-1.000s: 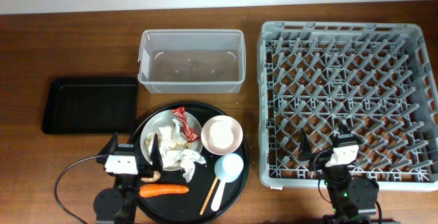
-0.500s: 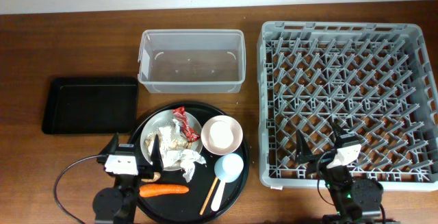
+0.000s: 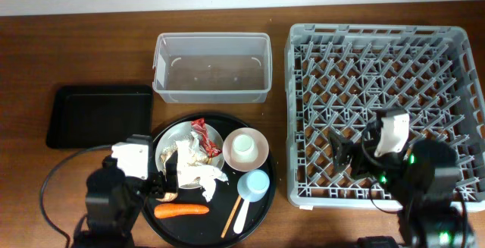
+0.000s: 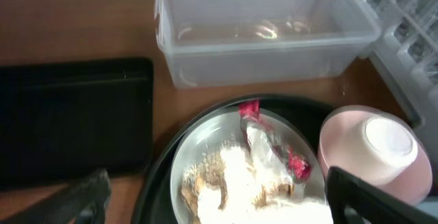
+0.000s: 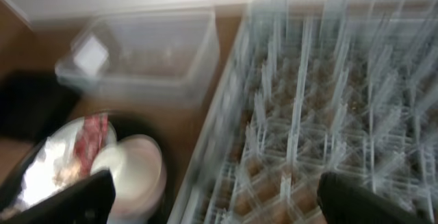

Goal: Sort waste into correct bins and load items into the dishwasher rack
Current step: 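Reach the right gripper to the pink bowl and grasp it, then carry the pink bowl into the dish rack's right side and release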

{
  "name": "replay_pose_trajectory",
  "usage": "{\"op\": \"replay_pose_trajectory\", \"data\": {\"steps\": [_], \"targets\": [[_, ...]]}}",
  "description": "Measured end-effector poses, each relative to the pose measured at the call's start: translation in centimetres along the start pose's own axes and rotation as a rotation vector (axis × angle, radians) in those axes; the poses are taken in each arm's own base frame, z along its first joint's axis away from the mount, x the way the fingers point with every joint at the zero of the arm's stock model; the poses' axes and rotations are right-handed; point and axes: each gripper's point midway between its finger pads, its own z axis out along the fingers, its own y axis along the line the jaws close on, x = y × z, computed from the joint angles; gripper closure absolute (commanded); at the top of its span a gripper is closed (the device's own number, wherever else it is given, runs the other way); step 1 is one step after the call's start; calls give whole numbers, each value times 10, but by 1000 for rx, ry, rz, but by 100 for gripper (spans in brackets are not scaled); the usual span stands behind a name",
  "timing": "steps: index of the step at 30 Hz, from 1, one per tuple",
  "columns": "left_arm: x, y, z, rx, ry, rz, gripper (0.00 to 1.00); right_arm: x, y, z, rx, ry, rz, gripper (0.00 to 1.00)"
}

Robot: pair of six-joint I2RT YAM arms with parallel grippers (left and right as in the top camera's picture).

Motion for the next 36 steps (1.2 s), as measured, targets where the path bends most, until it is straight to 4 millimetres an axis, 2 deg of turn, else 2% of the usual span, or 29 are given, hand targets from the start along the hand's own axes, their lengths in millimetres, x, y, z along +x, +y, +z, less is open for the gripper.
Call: {"op": "replay_pose_trajectory", "data": {"steps": [2,5,7,11,14,15,16,19,22,25,28,32,36], "targets": [[7,0,-1,0,122,-9,1,0,0,2,12,157,36,2],[7,-1,-6,-1,277,-22,1,-17,-3,13,25,290,80,2],[3,-1,-7,-1,320,-25,1,-23,2,23,-17,332,104,2],[15,0,-6,-3,393,-31,1,-28,18,47,-116,384,103,2],[19,2,-7,-19,410,-54,1,-14,45,59,-136,451,16,2],[19,5,-8,-36,412,-87,1,-12,47,60,-135,457,14,2],[19,8,-8,-53,411,-112,1,-3,59,65,-123,487,-47,2],[25,30,-13,-139,423,-226,1,19,88,77,-100,541,-190,2],[34,54,-21,-237,444,-342,1,18,119,97,-152,493,-261,1],[37,68,-26,-288,439,-402,1,18,149,113,-217,450,-297,1],[37,70,-26,-297,438,-414,1,47,160,137,-217,533,-322,2],[37,70,-26,-297,438,-414,0,98,156,168,-142,682,-317,2],[37,70,-26,-297,438,-414,1,119,148,183,-86,736,-292,2]]}}
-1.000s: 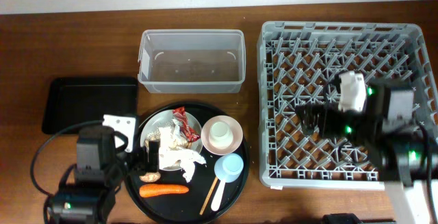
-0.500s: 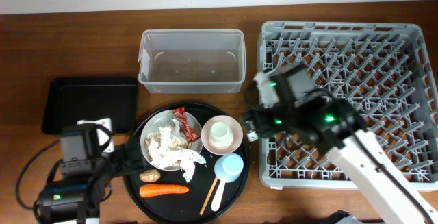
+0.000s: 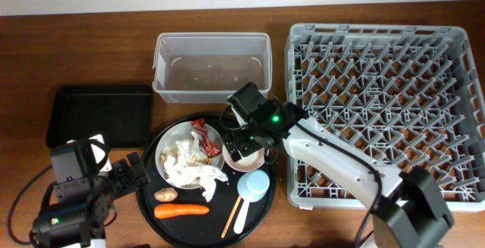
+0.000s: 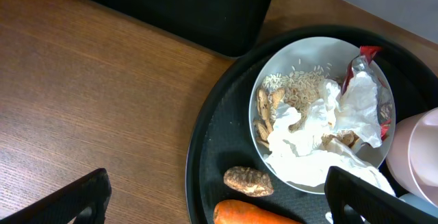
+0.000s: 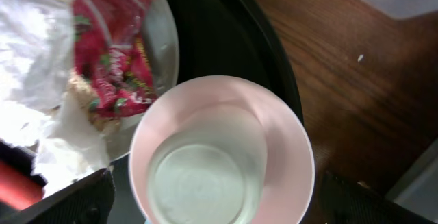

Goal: Sort waste into correct bins and load items into the dishwasher rack
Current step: 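Carry the pink bowl into the dish rack's right side and release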

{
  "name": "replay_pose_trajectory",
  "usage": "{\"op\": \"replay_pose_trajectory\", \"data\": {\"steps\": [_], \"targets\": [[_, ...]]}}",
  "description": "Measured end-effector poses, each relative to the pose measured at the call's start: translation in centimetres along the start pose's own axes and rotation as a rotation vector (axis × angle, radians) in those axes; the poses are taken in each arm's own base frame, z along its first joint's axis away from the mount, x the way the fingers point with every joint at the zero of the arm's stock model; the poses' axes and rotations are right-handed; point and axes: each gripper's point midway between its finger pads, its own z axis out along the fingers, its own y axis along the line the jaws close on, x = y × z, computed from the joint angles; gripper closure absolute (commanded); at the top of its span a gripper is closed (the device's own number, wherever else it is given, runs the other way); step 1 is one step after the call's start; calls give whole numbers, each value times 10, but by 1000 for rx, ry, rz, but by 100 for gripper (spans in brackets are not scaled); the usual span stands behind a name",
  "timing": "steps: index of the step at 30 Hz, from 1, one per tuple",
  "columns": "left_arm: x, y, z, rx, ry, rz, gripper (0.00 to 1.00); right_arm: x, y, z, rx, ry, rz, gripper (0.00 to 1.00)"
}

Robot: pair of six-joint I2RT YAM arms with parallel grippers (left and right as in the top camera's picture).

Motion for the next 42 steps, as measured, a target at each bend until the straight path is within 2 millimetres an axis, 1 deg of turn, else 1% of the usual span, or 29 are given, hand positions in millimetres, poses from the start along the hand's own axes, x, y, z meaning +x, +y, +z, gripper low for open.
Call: {"op": "replay_pose_trajectory", "data": {"steps": [5,7,8,10,11,14,20,25,26,27,28,29,31,32,33,34,35,36,38,39,40,41,42], "targets": [[0,0,0,0,0,0,1,9,0,19,21,52,19,0],[0,0,0,0,0,0,1,11,5,21,24,54,7,7],[0,0,0,0,0,0,1,10,7,21,31,48,1,13],[0,0,0,0,0,0,1,10,7,21,36,47,-5,21],[0,0,0,0,0,0,1,11,7,21,40,48,-2,24],[0,0,0,0,0,0,1,10,6,21,48,46,-2,28],[0,0,0,0,0,0,1,10,5,21,55,42,15,44],[0,0,0,0,0,-3,1,9,4,18,62,47,20,45],[0,0,0,0,0,-3,1,9,3,15,70,53,20,45],[0,0,0,0,0,-3,1,2,3,5,77,33,20,45],[0,0,0,0,1,-3,1,-6,1,-13,102,12,20,45],[0,0,0,0,0,-3,1,-14,0,-25,113,-16,20,45],[0,0,0,0,0,-3,1,-37,-5,-75,131,-123,37,45],[0,0,0,0,0,-3,1,-45,-11,-98,133,-174,55,45],[0,0,0,0,0,-3,1,-51,-22,-122,141,-226,85,45],[0,0,0,0,0,-3,1,-52,-36,-137,156,-251,118,45],[0,0,0,0,0,-3,1,-47,-57,-152,185,-261,166,45],[0,0,0,0,0,-3,1,-39,-90,-168,234,-269,242,44],[0,0,0,0,0,-3,1,-22,-139,-185,299,-257,371,45],[0,0,0,0,0,-3,1,-11,-169,-195,343,-260,454,45],[0,0,0,0,0,-3,1,4,-206,-210,401,-269,563,45],[0,0,0,0,-1,-3,1,21,-237,-222,450,-275,657,45],[0,0,0,0,0,-3,1,33,-256,-229,478,-278,722,45]]}}
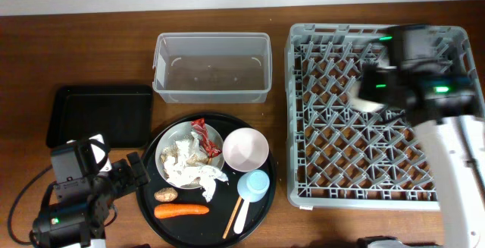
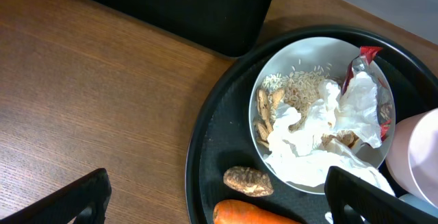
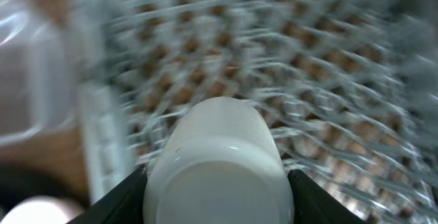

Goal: Sort waste into correct bins and load items into the dishwasher rack
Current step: 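Carry the pink bowl into the dish rack's right side and release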

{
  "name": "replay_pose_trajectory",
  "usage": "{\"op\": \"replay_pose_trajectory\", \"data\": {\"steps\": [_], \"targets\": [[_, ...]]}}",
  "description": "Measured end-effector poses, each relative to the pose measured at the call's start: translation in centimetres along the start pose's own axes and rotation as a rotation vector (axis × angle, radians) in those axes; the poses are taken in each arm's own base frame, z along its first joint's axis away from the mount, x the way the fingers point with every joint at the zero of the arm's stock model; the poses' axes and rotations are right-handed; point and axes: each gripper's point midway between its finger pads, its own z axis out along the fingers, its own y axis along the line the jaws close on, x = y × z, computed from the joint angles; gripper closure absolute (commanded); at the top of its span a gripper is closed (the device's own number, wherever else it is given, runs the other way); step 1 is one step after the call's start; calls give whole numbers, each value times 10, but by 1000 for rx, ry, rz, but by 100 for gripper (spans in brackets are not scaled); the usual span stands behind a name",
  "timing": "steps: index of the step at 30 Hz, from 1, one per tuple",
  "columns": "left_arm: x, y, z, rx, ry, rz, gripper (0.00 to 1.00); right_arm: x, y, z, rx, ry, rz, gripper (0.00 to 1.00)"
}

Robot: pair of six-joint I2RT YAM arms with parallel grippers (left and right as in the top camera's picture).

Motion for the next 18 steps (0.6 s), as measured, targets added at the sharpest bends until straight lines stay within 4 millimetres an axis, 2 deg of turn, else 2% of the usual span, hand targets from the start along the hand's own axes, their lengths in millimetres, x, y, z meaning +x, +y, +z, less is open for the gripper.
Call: {"op": "replay_pose_trajectory", "data": {"steps": [2,3,5,6,8,10,13,15,18], "targets": [[0,0,0,0,0,0,1,-8,-61,5,104,-2,150,45],[0,0,0,0,0,0,1,-9,-100,4,169,-5,244,45],[0,0,0,0,-1,0,0,-10,-135,3,222,-18,334,45],[0,0,0,0,0,0,1,-7,-167,6,273,-16,411,45],[0,0,0,0,0,0,1,3,-201,13,329,17,491,46],[0,0,0,0,0,0,1,12,-222,25,361,64,539,46],[0,0,0,0,0,0,1,24,-239,43,383,129,577,49],[0,0,0,0,0,0,1,36,-247,58,393,196,596,50],[0,0,0,0,0,0,1,46,-252,70,398,244,610,50]]}}
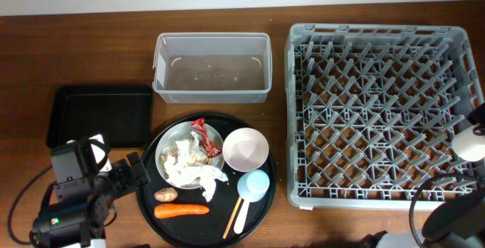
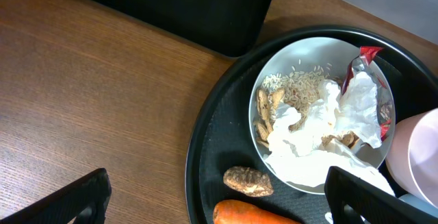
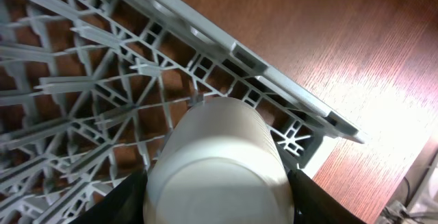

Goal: Sort waste into correct bins and load items into the dishwasher rack
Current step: 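Carry the pink bowl into the dish rack's right side and release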

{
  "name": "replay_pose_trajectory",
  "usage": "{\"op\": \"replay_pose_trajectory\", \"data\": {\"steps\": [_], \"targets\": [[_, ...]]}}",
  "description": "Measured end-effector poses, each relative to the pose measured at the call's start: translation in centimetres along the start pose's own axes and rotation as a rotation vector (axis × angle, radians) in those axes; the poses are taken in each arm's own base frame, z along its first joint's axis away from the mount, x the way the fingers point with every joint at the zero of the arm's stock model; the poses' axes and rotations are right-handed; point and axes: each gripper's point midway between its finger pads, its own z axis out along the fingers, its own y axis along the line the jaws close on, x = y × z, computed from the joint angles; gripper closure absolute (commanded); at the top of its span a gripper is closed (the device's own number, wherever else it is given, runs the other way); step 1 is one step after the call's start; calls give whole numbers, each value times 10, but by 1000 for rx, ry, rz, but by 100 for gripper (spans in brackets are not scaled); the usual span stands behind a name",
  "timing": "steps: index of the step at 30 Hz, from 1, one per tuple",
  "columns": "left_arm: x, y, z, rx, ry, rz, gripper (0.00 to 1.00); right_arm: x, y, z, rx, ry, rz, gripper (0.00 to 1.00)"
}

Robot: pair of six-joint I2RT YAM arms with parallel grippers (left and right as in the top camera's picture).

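In the right wrist view my right gripper (image 3: 215, 198) is shut on a white cup (image 3: 215, 148), held over the right edge of the grey dishwasher rack (image 1: 379, 111). Overhead, that arm shows only at the frame's right edge. The empty pink bowl (image 1: 245, 149) sits on the round black tray (image 1: 149, 206). Beside it stands a plate (image 1: 189, 155) of crumpled tissue, food scraps and a red wrapper (image 2: 366, 54). My left gripper (image 2: 219, 200) is open, low over the tray's left rim, near a brown lump (image 2: 248, 180) and a carrot (image 1: 182, 210).
A clear plastic bin (image 1: 212, 67) stands behind the round tray and a black rectangular bin (image 1: 98, 115) at the left. A blue scoop (image 1: 254, 183) and a wooden stick (image 1: 229, 219) lie on the tray's front right. Bare wooden table lies beyond the rack's right edge.
My right gripper, with the white cup in it, was over the rack's back right part and is now at the rack's right edge, nearer the front. The left arm has not moved.
First the white cup stood in the pink bowl, my right gripper was open over the rack and my left one was at the tray. Then the right gripper was at the bowl and the left arm farther left. Later the cup was held over the rack, and now at its right edge.
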Motion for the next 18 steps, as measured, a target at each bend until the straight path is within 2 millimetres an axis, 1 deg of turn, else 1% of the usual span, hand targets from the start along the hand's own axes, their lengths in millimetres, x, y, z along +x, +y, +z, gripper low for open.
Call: {"op": "replay_pose_trajectory", "data": {"steps": [5,10,16,18], "targets": [[0,0,0,0,0,0,1,16,-15,18,61,49,44,50],[0,0,0,0,0,0,1,11,-18,22,79,21,63,50],[0,0,0,0,0,0,0,2,-16,28,77,-23,72,50],[0,0,0,0,0,0,1,-2,-20,29,81,-37,86,50]]}}
